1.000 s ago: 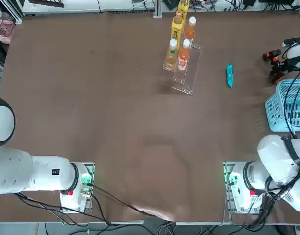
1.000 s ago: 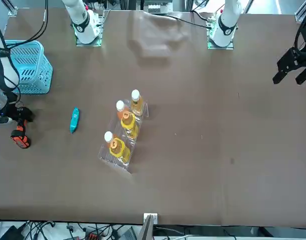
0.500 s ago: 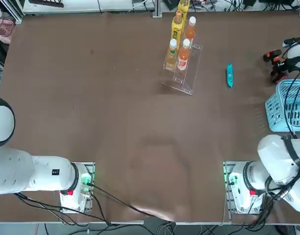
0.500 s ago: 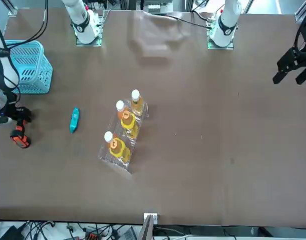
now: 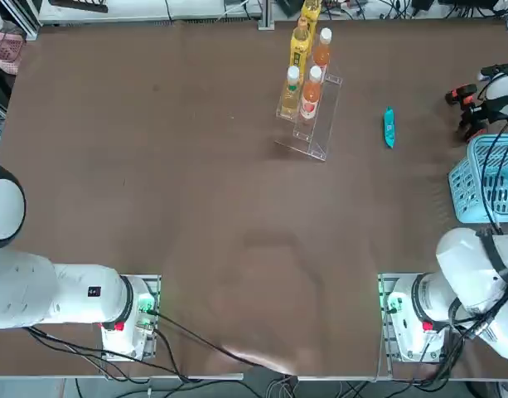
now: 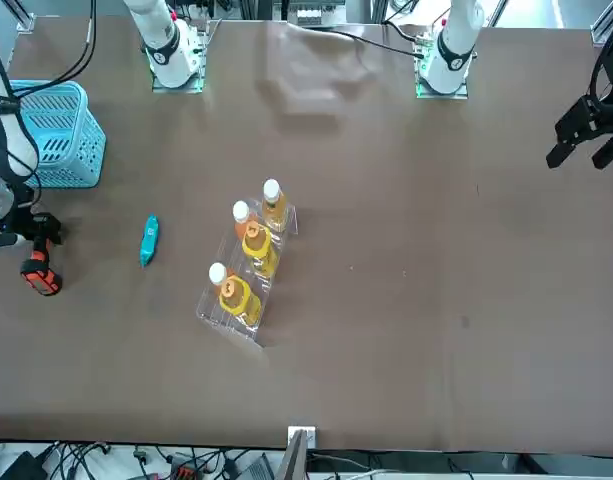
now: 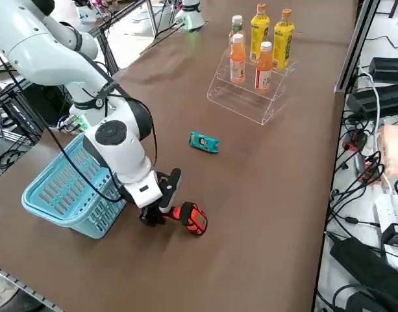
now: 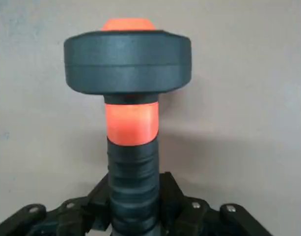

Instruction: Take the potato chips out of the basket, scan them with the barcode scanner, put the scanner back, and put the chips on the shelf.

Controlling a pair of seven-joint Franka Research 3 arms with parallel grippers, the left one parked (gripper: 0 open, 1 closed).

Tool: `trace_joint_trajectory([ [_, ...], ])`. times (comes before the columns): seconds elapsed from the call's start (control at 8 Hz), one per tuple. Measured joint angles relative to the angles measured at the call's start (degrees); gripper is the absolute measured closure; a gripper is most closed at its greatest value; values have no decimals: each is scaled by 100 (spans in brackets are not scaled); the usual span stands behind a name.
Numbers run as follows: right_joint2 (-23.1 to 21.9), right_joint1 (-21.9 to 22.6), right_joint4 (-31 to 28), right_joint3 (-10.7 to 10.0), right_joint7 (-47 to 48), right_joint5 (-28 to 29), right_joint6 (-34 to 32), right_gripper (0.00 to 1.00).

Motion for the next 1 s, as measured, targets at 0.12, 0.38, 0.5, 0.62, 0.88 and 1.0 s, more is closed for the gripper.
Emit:
trace_joint_trajectory([
  [0.12, 0, 0, 3, 0, -31, -7, 0, 62],
  [0.38, -20, 0, 24, 17, -144, -25, -13, 62],
  [0.5, -50, 2, 45, 50, -165, -37, -56, 62],
  [0.62, -121, 7, 66, 85, -178, -42, -145, 62],
  [0.88, -346, 11, 80, 175, -198, -43, -364, 62],
  [1.0, -458, 13, 82, 234, -199, -43, -486, 62],
])
